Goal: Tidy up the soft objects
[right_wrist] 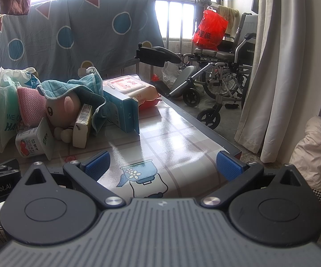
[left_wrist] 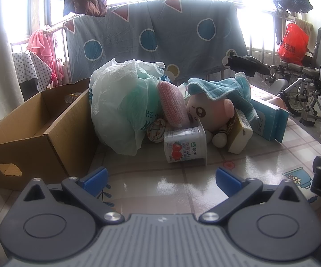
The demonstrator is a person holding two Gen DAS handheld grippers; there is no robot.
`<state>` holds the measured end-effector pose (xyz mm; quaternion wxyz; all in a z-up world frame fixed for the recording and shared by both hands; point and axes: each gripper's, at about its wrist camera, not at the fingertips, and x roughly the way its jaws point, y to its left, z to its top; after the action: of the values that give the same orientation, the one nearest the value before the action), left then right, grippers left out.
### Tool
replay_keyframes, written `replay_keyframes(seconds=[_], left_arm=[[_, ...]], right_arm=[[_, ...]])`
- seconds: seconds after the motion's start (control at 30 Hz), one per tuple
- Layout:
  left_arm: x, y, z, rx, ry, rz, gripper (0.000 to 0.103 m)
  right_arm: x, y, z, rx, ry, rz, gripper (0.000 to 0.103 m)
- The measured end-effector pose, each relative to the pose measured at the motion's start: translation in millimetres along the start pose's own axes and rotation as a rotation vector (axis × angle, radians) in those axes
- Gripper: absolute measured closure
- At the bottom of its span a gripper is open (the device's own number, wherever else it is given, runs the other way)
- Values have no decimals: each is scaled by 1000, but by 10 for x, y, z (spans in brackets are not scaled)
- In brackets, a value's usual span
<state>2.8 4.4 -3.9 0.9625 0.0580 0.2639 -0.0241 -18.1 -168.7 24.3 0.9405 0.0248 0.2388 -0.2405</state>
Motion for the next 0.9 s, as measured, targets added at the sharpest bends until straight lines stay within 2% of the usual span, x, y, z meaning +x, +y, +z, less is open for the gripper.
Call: replay_keyframes(seconds=[0.33,0.5,0.7,0.9], left_arm=[[-3,3,-9,-10,8,-5,0],[9,17,5,-17,13,-11,0],[17,26,11,-23,19,-15,0],[33,59,11,-41,33,-27,0]], right_arm=[[5,1,1,1,1,3,1],[1,2,5,-2,-4,30,1],[-27,26,3,-5,-19,10,1],[13,-23,1,19,11,49,1]])
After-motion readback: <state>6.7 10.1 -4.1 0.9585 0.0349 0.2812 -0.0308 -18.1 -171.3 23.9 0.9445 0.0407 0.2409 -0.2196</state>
